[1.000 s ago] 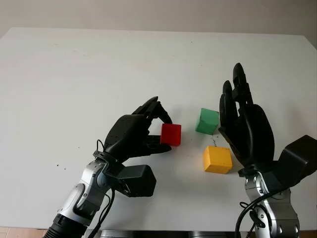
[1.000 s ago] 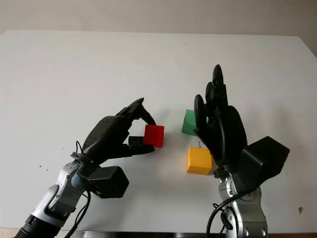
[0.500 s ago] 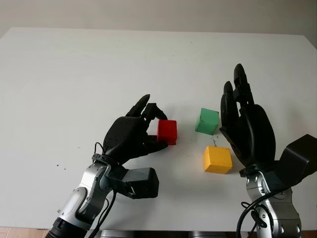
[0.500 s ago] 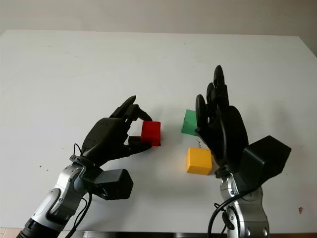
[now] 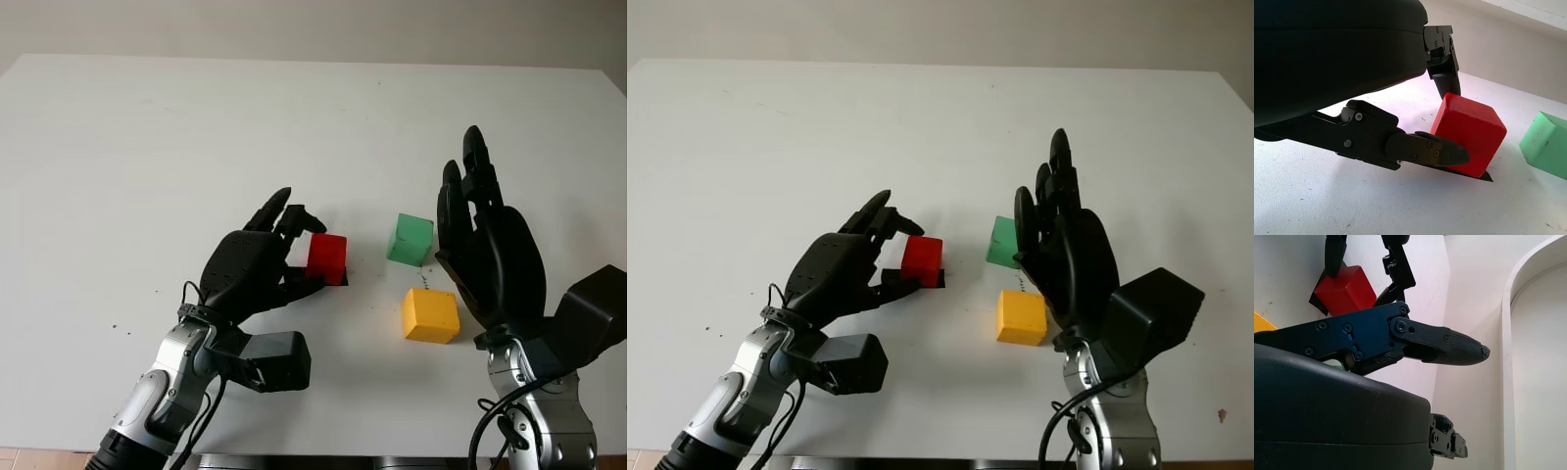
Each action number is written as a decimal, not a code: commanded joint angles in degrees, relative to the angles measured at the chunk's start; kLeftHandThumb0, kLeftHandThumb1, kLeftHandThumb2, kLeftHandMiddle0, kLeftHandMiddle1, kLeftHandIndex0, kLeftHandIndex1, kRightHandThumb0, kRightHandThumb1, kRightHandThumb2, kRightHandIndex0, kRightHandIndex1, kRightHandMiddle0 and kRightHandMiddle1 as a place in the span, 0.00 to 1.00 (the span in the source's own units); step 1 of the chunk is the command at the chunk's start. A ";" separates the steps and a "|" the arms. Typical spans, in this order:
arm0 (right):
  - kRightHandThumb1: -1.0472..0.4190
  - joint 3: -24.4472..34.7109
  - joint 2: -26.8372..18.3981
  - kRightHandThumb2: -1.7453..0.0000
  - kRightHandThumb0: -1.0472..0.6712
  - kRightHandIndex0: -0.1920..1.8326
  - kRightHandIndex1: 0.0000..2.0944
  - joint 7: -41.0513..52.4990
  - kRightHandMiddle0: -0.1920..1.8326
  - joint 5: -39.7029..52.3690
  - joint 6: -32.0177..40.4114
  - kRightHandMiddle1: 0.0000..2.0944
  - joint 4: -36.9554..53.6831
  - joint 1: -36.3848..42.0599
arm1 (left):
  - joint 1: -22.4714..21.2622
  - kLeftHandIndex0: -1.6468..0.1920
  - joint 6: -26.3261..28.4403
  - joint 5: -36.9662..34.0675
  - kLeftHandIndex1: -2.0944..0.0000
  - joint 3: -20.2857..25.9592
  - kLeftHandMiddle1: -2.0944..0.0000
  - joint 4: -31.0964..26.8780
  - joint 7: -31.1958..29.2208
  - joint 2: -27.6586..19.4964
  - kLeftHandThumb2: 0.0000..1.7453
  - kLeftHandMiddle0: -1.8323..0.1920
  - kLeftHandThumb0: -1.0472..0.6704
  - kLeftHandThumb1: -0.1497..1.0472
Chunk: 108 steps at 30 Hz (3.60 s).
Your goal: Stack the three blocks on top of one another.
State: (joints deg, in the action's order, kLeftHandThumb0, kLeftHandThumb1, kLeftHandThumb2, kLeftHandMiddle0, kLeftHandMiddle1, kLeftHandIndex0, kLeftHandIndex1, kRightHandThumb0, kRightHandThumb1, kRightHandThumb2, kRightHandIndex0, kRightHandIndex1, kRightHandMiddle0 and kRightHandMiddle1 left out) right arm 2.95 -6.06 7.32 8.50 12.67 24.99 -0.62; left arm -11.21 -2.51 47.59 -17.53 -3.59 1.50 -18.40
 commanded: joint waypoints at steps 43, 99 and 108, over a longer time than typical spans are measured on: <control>0.12 7.44 -48.44 0.98 0.30 0.05 0.03 33.86 0.21 -9.35 -2.97 0.06 -6.02 -17.89 | 10.26 1.00 -9.27 -60.68 1.00 28.01 1.00 -3.86 -5.58 8.87 0.39 1.00 0.22 1.00; 0.06 -2.24 -58.97 0.96 0.52 0.11 0.02 29.24 0.27 -34.17 -69.34 0.01 -20.49 -21.58 | 10.06 1.00 -8.25 -52.60 0.99 28.67 0.98 -2.65 -3.91 9.60 0.34 1.00 0.22 1.00; 0.07 -3.15 -56.57 0.97 0.50 0.10 0.02 23.77 0.27 -35.78 -70.52 0.02 -22.56 -16.33 | 10.54 1.00 -7.75 -52.81 0.99 28.89 0.98 -3.47 -3.77 9.57 0.34 1.00 0.22 1.00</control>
State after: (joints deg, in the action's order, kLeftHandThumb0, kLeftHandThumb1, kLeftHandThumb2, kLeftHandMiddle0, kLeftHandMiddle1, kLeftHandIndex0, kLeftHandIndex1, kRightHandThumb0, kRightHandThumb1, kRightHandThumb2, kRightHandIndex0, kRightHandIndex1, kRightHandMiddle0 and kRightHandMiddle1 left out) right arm -0.09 -63.31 31.98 -27.04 -57.31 2.79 -17.93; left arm -1.05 -9.88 -5.05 11.13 -6.23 -2.04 -8.78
